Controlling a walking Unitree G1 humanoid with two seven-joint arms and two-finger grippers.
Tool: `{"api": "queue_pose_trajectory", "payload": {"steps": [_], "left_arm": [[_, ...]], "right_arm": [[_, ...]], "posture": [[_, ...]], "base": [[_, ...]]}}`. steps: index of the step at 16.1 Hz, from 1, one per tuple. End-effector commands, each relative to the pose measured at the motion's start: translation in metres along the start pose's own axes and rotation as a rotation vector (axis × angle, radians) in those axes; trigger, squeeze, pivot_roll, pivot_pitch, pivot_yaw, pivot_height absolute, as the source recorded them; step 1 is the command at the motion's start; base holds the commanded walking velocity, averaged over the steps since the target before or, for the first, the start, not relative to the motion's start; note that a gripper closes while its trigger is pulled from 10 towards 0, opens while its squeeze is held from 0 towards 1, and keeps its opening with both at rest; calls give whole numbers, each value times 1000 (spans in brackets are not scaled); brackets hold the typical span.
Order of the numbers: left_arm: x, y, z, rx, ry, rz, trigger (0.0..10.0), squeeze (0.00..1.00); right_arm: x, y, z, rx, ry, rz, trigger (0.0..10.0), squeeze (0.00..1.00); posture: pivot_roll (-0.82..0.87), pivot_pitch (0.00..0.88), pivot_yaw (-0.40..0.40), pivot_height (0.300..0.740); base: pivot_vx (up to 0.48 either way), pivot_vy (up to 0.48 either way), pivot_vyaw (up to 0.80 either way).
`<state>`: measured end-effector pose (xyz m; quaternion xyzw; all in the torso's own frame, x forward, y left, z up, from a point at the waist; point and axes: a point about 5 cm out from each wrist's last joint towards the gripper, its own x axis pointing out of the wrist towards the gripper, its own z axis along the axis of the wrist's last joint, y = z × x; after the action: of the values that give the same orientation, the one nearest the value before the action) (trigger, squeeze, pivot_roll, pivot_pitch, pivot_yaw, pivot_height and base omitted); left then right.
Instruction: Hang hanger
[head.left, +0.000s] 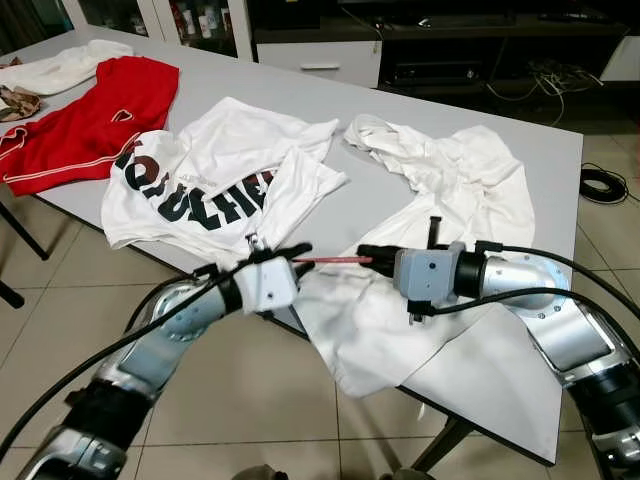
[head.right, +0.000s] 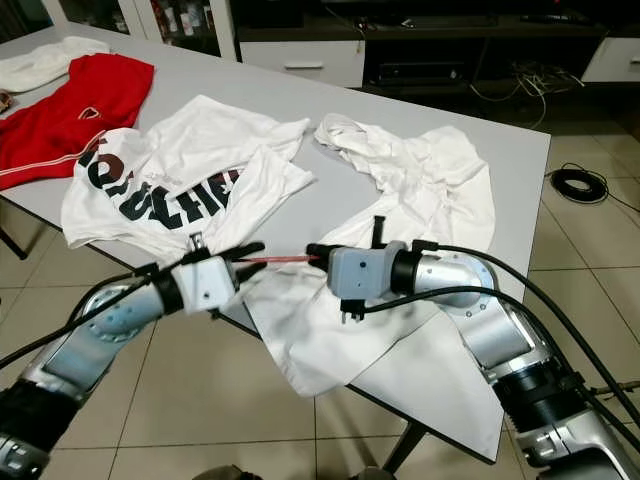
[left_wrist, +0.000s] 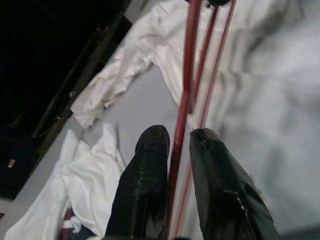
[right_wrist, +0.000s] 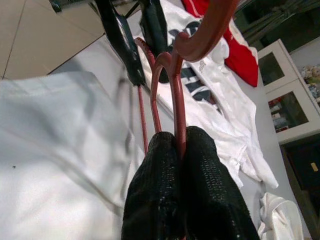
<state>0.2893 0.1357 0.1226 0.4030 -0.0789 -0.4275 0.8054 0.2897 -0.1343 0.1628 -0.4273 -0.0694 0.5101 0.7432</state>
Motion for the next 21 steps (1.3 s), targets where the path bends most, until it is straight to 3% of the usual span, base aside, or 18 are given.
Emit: {"api": "queue_pose_trajectory", "payload": {"steps": [1, 4, 5, 7, 12, 13, 14, 19, 21], "left_arm": [[0, -2, 2, 36, 0, -31, 10000, 0], [-1, 5, -1, 145, 38, -27, 10000, 0], [-1, 9, 0, 146, 34, -9, 10000, 1000], [-2, 13, 4, 116, -2, 16, 10000, 1000], [-3, 17, 12, 173, -36, 52, 10000, 1000], [-4, 15, 13, 169, -46, 48, 10000, 922], [-4, 13, 14, 150, -56, 31, 10000, 0], [-9, 12, 22, 43, -98, 37, 10000, 0], [-15, 22, 23, -30, -120, 93, 10000, 0]], "right_arm": [[-3, -10, 2, -21, -1, -48, 0, 0], [-1, -9, 1, -27, -2, -50, 0, 0], [-1, -9, 1, -27, -3, -52, 0, 0], [-1, -9, 1, -27, -2, -55, 0, 0], [-1, -8, -6, -13, 13, -63, 0, 0], [-1, -7, -8, -6, 18, -65, 0, 0], [-1, -7, -9, 0, 21, -68, 0, 0], [-19, -17, -13, 50, 7, -102, 0, 0], [-31, -29, -13, 81, -8, -148, 0, 0]], "posture": [[-75, 0, 70, 736], [-74, 0, 69, 736], [-75, 0, 70, 736], [-75, 0, 70, 736], [-71, 0, 69, 736], [-70, 0, 68, 736], [-69, 0, 66, 736], [-66, 0, 62, 736], [-68, 0, 60, 736]], "base": [[0, 0, 0], [0, 0, 0], [0, 0, 0], [0, 0, 0], [0, 0, 0], [0, 0, 0], [0, 0, 0], [0, 0, 0], [0, 0, 0]]}}
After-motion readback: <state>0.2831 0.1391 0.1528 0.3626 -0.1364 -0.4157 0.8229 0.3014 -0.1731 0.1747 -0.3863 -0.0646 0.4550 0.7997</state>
